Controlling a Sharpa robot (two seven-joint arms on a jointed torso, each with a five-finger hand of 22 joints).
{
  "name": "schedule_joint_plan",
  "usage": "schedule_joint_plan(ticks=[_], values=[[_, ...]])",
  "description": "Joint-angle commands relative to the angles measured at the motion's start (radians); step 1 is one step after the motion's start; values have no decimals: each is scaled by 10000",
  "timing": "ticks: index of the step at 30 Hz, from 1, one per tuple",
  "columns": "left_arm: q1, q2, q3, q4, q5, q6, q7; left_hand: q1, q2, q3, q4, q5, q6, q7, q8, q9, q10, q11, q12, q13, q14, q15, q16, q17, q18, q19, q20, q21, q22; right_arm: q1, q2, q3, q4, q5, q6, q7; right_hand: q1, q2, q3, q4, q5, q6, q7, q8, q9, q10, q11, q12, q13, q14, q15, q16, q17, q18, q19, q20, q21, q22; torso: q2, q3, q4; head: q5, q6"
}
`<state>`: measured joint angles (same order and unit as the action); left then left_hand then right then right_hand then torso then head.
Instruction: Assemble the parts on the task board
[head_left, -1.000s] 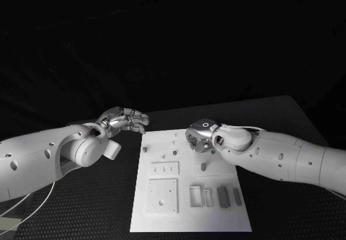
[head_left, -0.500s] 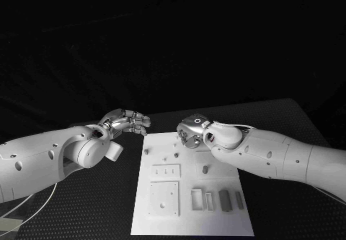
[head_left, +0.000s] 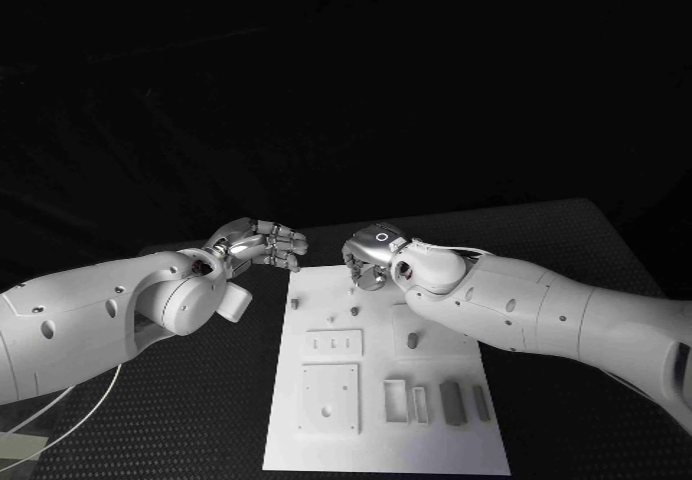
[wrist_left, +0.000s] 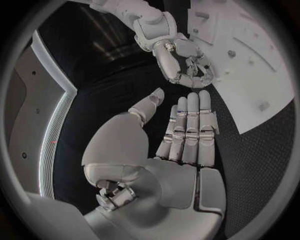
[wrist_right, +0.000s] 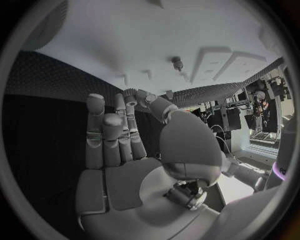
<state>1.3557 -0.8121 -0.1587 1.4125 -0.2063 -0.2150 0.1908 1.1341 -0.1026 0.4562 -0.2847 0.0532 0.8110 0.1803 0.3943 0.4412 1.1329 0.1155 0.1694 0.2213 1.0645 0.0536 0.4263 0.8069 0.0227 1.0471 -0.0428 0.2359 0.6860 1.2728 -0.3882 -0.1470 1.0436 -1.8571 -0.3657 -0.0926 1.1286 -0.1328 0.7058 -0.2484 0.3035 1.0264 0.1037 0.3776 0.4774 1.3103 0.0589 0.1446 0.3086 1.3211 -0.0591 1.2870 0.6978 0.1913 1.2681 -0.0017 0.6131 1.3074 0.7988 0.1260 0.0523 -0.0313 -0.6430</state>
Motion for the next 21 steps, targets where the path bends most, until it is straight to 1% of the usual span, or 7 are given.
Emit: schedule_joint_plan(ticks=[1, 3, 7, 8, 13, 17, 21], values=[[35, 7, 11, 49, 38, 150, 136, -114, 8, -45, -15, -5, -5, 43, -34, 16, 21, 60, -48, 12, -26, 1, -48, 12, 161, 18, -28, -55, 13, -3, 79, 5, -118, -154, -117, -46, 428, 505, 838, -423, 57, 71, 15, 21, 24, 477, -357, 26, 869, -177, -279, 57, -11, 705, 80, -45, 45, 251, 17, -25, 677, 61, 33], [44, 10, 12, 55, 38, 149, 141, -115, 7, -45, -16, -5, -5, 43, -35, 17, 21, 60, -49, 13, -25, 1, -49, 13, 161, 18, -28, -56, 13, -3, 118, 5, -167, -170, -112, -63, 427, 503, 839, -422, 57, 72, 15, 20, 26, 477, -357, 24, 874, -177, -279, 61, -12, 705, 83, -47, 51, 252, 21, -25, 662, 87, 35], [50, 11, 12, 49, 38, 146, 137, -114, 7, -46, -17, -5, -5, 43, -37, 18, 22, 60, -52, 14, -25, 1, -50, 14, 162, 19, -28, -57, 14, -4, 183, 5, -217, -175, -15, -51, 424, 499, 841, -422, 57, 72, 15, 18, 28, 478, -357, 20, 883, -178, -279, 66, -14, 705, 86, -50, 60, 253, 41, -30, 681, 105, 22], [60, 15, 12, 49, 38, 142, 132, -114, 6, -46, -17, -5, -5, 43, -38, 18, 22, 60, -52, 15, -24, 1, -51, 15, 162, 19, -28, -57, 14, -4, 191, 4, -221, -176, 1, -43, 423, 498, 841, -421, 57, 72, 15, 17, 29, 478, -357, 19, 886, -178, -279, 68, -14, 705, 87, -51, 63, 253, 41, -20, 676, 110, 14], [124, -1, 12, 75, 38, 136, 135, -114, 5, -47, -18, -5, -5, 44, -40, 20, 23, 60, -55, 17, -23, 1, -53, 17, 162, 20, -28, -59, 14, -10, 245, 1, -321, -176, 65, -30, 419, 496, 843, -420, 56, 71, 16, 15, 32, 478, -357, 14, 896, -179, -278, 73, -17, 705, 88, -53, 73, 253, 64, -25, 674, 109, 6], [156, 6, 12, 87, 38, 155, 116, -114, 4, -48, -18, -5, -6, 44, -43, 22, 24, 60, -58, 19, -22, 0, -55, 18, 162, 21, -28, -61, 15, -35, 298, 0, -420, -172, -60, -110, 413, 495, 844, -418, 56, 70, 16, 12, 34, 478, -356, 9, 905, -181, -277, 77, -19, 705, 87, -54, 81, 254, 86, -9, 676, 129, -33], [156, 16, 12, 85, 38, 137, 123, -117, 0, -51, -18, -5, -8, 45, -47, 24, 22, 62, -62, 21, -22, 1, -57, 20, 161, 21, -27, -63, 15, -47, 339, 0, -407, -187, -62, -152, 410, 494, 846, -419, 56, 71, 16, 11, 36, 478, -356, 6, 911, -181, -277, 80, -21, 705, 87, -54, 86, 254, 143, 7, 701, 104, -25]])
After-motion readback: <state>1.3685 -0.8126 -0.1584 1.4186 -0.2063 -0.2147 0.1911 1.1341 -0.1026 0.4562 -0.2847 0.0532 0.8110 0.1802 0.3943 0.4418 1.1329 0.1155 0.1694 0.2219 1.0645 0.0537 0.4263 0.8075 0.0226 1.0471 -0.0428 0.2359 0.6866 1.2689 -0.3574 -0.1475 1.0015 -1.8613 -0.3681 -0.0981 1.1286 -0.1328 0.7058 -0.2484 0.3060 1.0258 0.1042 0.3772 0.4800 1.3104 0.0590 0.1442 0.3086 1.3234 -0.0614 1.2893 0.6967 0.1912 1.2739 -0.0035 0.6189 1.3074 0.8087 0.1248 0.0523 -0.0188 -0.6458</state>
